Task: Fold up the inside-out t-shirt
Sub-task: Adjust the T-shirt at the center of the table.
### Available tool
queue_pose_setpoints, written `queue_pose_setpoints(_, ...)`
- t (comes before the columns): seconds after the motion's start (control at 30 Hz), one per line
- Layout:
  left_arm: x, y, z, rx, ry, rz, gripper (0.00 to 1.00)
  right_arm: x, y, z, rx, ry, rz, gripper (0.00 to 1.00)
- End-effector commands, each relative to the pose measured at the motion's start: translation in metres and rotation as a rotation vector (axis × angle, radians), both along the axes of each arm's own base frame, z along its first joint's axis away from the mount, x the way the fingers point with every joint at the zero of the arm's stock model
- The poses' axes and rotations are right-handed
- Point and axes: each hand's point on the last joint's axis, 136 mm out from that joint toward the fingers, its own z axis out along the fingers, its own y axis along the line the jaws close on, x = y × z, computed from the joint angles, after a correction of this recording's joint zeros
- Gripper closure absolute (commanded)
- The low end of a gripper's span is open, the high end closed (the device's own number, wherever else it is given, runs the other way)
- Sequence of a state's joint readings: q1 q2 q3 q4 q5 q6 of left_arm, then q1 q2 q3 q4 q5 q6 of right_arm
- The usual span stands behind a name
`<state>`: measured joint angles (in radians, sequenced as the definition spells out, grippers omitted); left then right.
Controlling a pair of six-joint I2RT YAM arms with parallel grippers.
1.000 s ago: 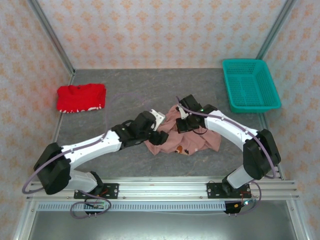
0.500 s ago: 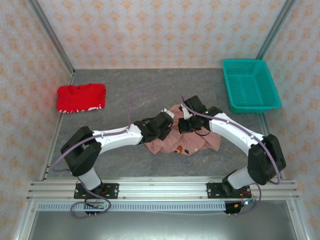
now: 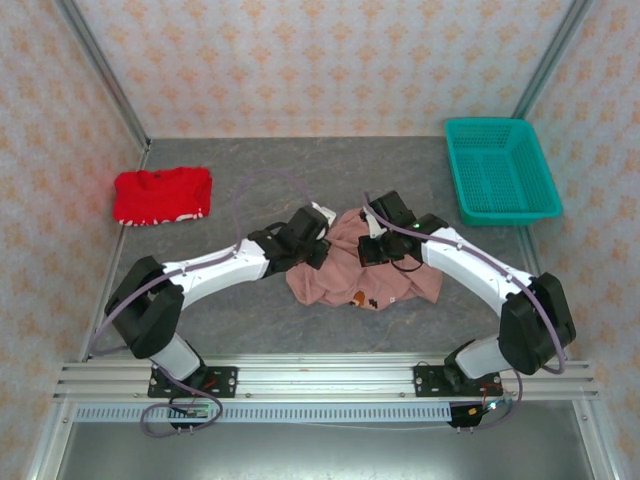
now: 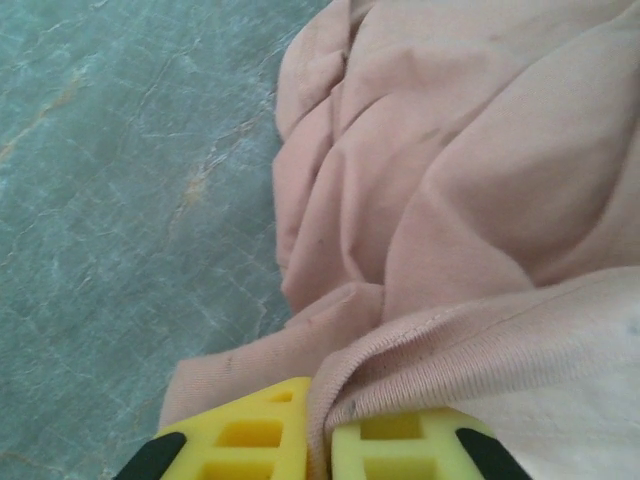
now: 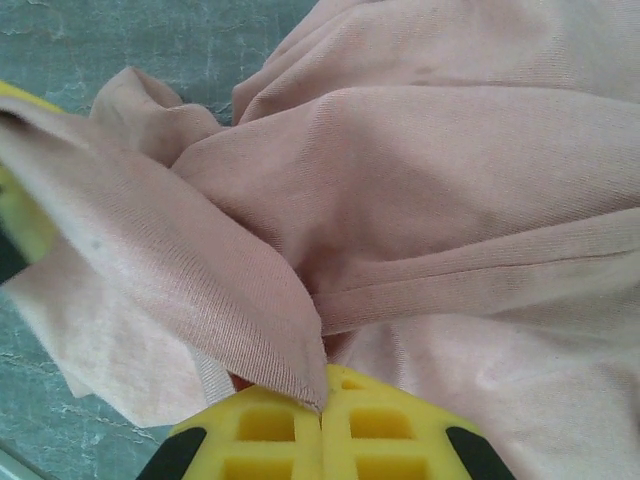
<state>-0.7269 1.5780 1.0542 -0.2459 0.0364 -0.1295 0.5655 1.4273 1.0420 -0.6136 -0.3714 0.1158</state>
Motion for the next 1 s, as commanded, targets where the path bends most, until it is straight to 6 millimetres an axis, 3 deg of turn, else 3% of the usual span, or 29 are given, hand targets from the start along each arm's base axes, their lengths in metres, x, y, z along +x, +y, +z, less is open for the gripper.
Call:
queue_pose_setpoints(0.0, -0.011, -0.001, 0.025, -0.134, 0.053, -0.047, 0.92, 0.005, -0.011, 0.015, -0.042, -0.048, -0.017, 1.0)
queue_pose_setpoints(0.3, -0.058, -0.018, 0.044, -0.393, 0.264, -0.236, 0.95, 0.008, -0.017, 0.024, -0.079, -0.08, -0.001, 1.0)
queue_pose_setpoints(0.47, -0.097, -0.036, 0.051, -0.543, 0.396, -0.409, 0.88, 0.01, -0.019, 0.026, -0.093, -0.088, 0.001, 1.0)
queue_pose_setpoints(0.53, -0.104, -0.038, 0.052, -0.578, 0.411, -0.431, 0.84, 0.01, -0.018, 0.025, -0.097, -0.084, 0.006, 1.0)
queue_pose_setpoints(0.73, -0.104, -0.039, 0.052, -0.586, 0.404, -0.437, 0.67, 0.009, -0.017, 0.021, -0.093, -0.069, 0.012, 1.0)
queue_pose_setpoints(0.97, -0.08, -0.017, 0.037, -0.422, 0.279, -0.28, 0.49, 0.008, -0.01, 0.022, -0.05, -0.058, 0.014, 1.0)
